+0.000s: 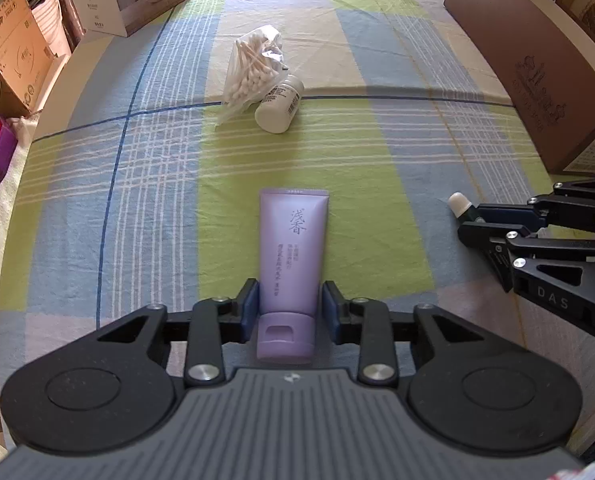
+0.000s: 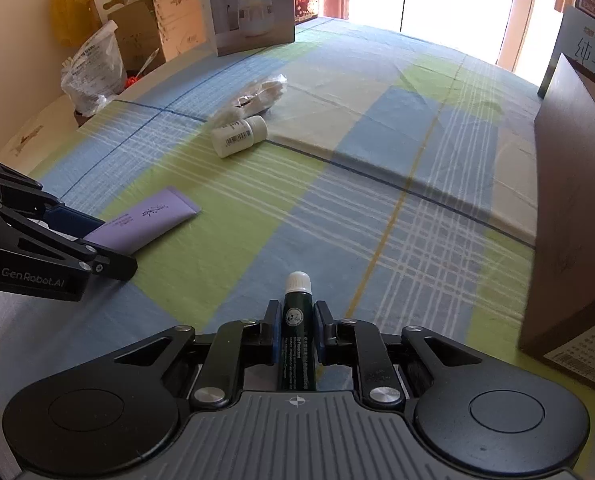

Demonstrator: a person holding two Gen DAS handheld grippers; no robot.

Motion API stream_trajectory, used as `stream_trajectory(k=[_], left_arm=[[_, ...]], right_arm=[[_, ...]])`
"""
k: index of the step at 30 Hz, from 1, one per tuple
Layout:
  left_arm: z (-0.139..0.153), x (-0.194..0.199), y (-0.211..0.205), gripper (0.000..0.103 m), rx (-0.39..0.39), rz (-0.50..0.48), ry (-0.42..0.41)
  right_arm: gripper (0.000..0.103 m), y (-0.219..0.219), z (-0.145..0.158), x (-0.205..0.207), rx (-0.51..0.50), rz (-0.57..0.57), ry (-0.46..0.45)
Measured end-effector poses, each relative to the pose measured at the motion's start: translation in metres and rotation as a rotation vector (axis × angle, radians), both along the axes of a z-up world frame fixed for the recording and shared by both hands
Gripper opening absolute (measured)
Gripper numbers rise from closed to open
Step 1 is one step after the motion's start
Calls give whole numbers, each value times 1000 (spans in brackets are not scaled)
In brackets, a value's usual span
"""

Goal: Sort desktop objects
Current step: 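Lift the purple tube with the left tool while the right tool grasps the green tube, then carry the purple tube with the left tool while the right tool carries the green tube to the box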

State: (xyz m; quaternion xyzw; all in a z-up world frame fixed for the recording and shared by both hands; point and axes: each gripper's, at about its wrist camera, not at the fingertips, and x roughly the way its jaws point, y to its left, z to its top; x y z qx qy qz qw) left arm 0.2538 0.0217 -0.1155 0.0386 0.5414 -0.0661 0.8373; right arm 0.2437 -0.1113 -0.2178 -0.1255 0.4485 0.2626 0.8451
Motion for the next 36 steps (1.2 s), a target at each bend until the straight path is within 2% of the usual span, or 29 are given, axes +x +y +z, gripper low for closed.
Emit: stream_trajectory(k=[5,8,13,16,25,36], left_arm=[[-3,4,-3,46,22,11,-11],[-3,4,-5,48,29,15,-15],[-1,-2,-12,28,26,-2,-23],[-1,-5,-19,27,33,-2,-15],[5,-19,-34,27,-21,-17,17],[37,-22,-61,26,-35,-63,-57]], right_arm=[[18,-3,-4,-4,15,1,-34],[18,-5,-4,-7,15,17,-42],[18,-10,-2,-11,15,28,-21],[16,-15,-1,-17,17,31,-9],[15,-41,9,-24,98,-29,79],[15,-73,40,-32,169,-83,34]])
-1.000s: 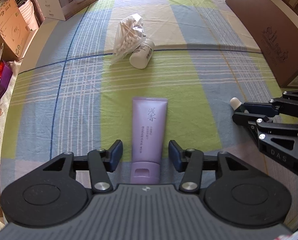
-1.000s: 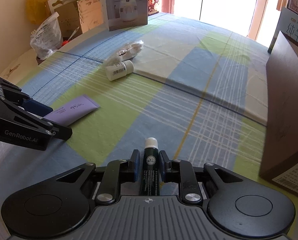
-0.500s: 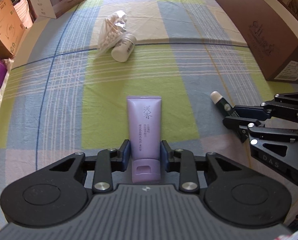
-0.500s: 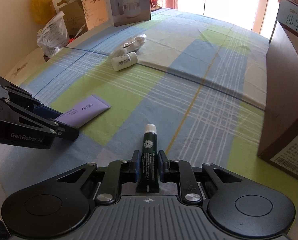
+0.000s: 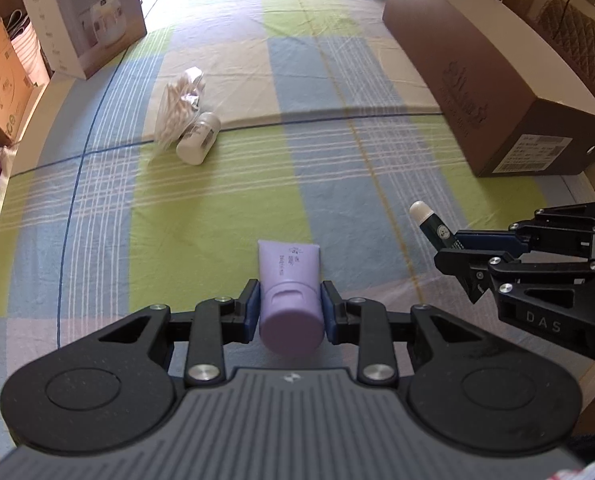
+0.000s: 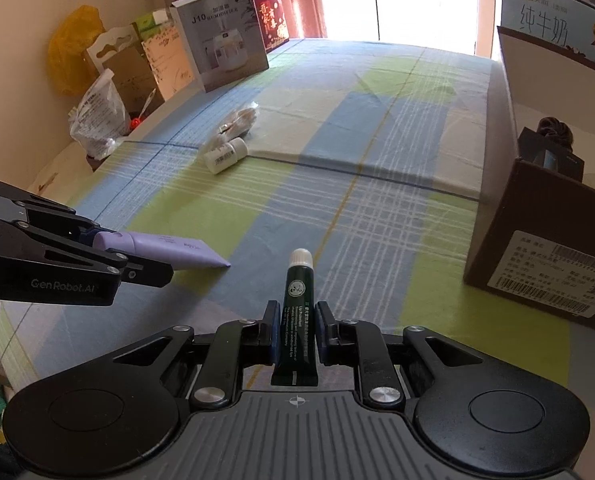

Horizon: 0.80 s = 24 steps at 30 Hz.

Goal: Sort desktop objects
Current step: 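Carry the purple tube with the left tool while the right tool carries the green tube to the box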

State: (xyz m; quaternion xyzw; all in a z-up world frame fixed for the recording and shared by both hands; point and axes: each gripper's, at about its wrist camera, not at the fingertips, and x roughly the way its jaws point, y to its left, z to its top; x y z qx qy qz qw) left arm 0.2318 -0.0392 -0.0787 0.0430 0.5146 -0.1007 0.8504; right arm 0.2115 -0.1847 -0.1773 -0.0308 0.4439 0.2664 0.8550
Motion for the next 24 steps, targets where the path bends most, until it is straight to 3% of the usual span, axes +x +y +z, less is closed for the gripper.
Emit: stream_trajectory(k=[24], left_arm=[[9,-22,1,26,-34,17,-23]], right_arm=[[15,-18,11,-9,23,-16,-15]])
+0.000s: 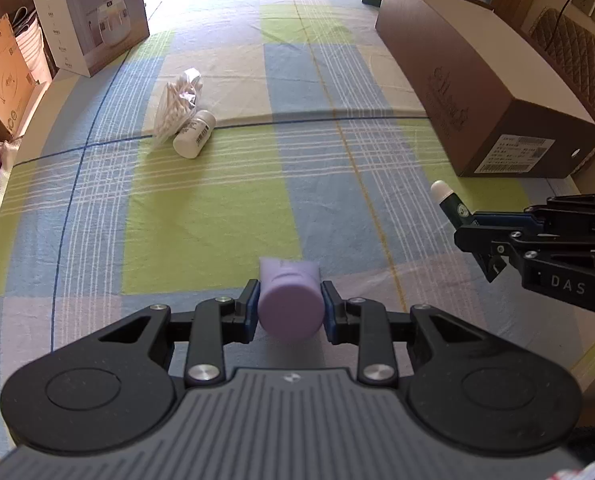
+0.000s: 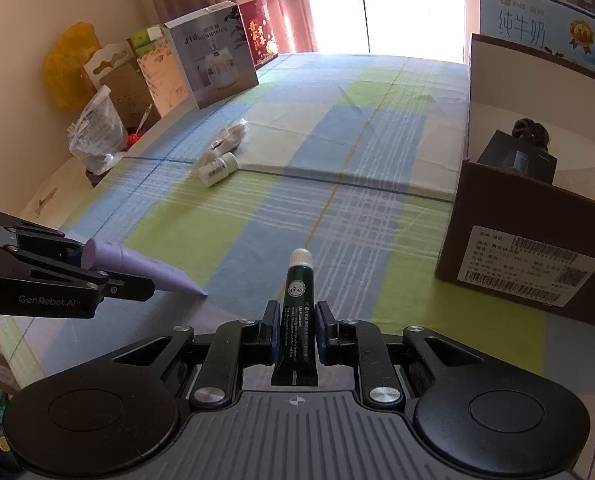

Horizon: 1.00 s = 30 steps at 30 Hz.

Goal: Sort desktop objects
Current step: 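Carry the purple tube with the left tool while the right tool carries the green tube to the box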

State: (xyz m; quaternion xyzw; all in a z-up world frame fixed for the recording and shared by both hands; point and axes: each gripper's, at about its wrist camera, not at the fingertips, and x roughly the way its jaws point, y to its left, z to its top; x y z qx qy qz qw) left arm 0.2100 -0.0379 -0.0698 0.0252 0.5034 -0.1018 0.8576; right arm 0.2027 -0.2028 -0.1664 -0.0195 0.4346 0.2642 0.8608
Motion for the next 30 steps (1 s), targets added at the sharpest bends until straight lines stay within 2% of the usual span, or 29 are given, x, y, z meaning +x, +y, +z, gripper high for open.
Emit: stream_trajectory(k=[5,14,21,30], left_arm=[[8,-1,1,26,-10,-2,-22],[14,0,-2,26,-3,-35,-14],[27,5,-6,26,-10,-62,-51],[60,15,-29,26,-38,-139,-142]], right_arm=[[15,1,2,-2,2,5,-2],[15,-4,3,-3,4,-24,0],[15,-12,14,-4,22,-51,-20],[15,-25,44,1,65,-78,-88]])
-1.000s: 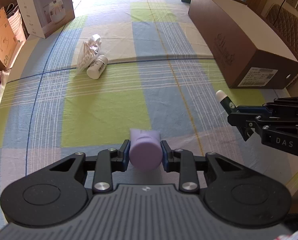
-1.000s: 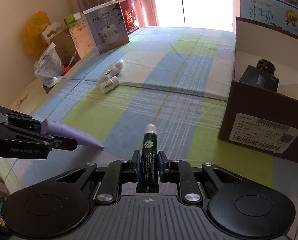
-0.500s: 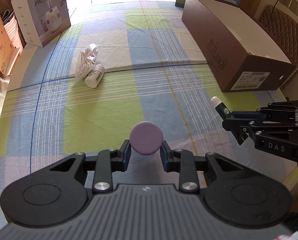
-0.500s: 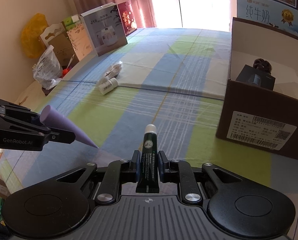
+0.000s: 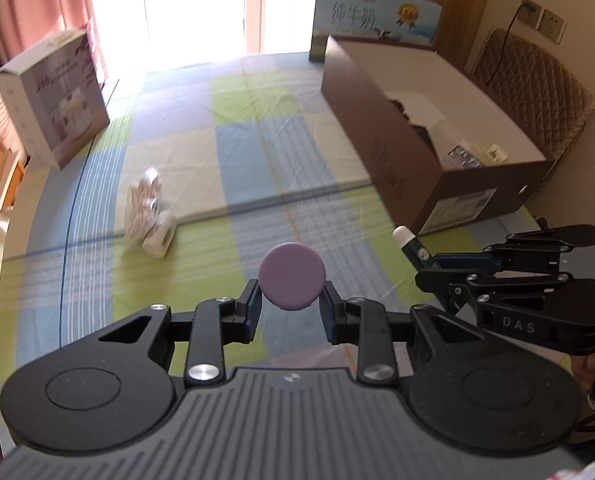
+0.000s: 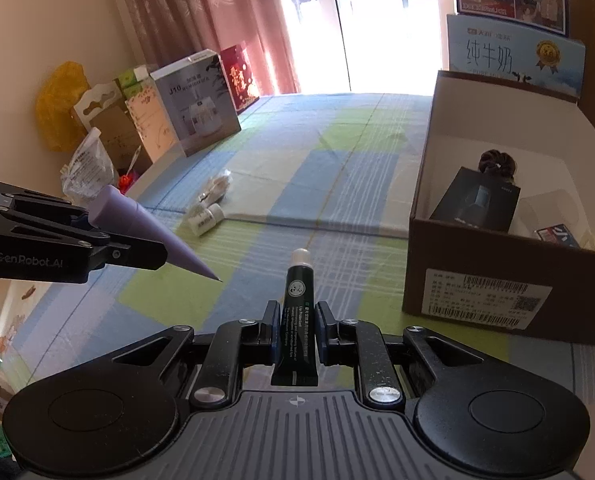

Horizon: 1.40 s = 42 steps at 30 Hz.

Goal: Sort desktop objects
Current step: 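Carry the purple tube with the left tool while the right tool carries the green tube to the box, then release the purple tube with the left tool while the right tool releases the green tube in the box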

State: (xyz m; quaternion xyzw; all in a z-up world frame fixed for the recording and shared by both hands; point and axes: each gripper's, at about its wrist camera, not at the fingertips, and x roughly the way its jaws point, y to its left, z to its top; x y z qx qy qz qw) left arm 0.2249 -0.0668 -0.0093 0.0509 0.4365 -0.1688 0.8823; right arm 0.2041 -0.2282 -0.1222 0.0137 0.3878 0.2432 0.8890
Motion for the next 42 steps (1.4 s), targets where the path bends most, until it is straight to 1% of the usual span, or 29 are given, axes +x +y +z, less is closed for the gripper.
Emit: stream_trajectory(k=[7,13,17,21,26,28,31,32,33,34,37,39,42], left_arm=[[29,11,-24,26,-23,-69,-81],[47,24,-52,26,-46,-132,-137],[58,34,-75,26,-69,-178,-168],[63,47,-102,26,-92,-226,-182],[62,68,-140,26,-118,-274,-172],[59,78,-155,26,-123,-290,-159],[47,95,-178,26,-111,-302,-125],[41,101,-184,24,-107,-301,-107],[37,105,-190,10,-107,-306,-96],[30,111,-196,0,-109,-310,-75],[15,129,-211,0,-92,-287,-37],[3,140,-219,0,-73,-268,5],[-11,148,-226,2,-51,-260,37]], right_arm=[[15,-22,34,7,31,-40,-86],[15,-55,61,20,40,-105,-147],[15,-80,72,32,25,-159,-177],[15,-106,76,46,15,-213,-194],[15,-137,70,70,-8,-270,-192],[15,-148,63,82,-12,-283,-174],[15,-162,49,98,-8,-302,-131],[15,-166,44,103,-9,-309,-116],[15,-170,39,108,-9,-311,-101],[15,-174,34,113,-9,-309,-83],[15,-180,20,122,-13,-312,-40],[15,-185,14,127,-13,-315,-15],[15,-189,7,133,-25,-313,10]])
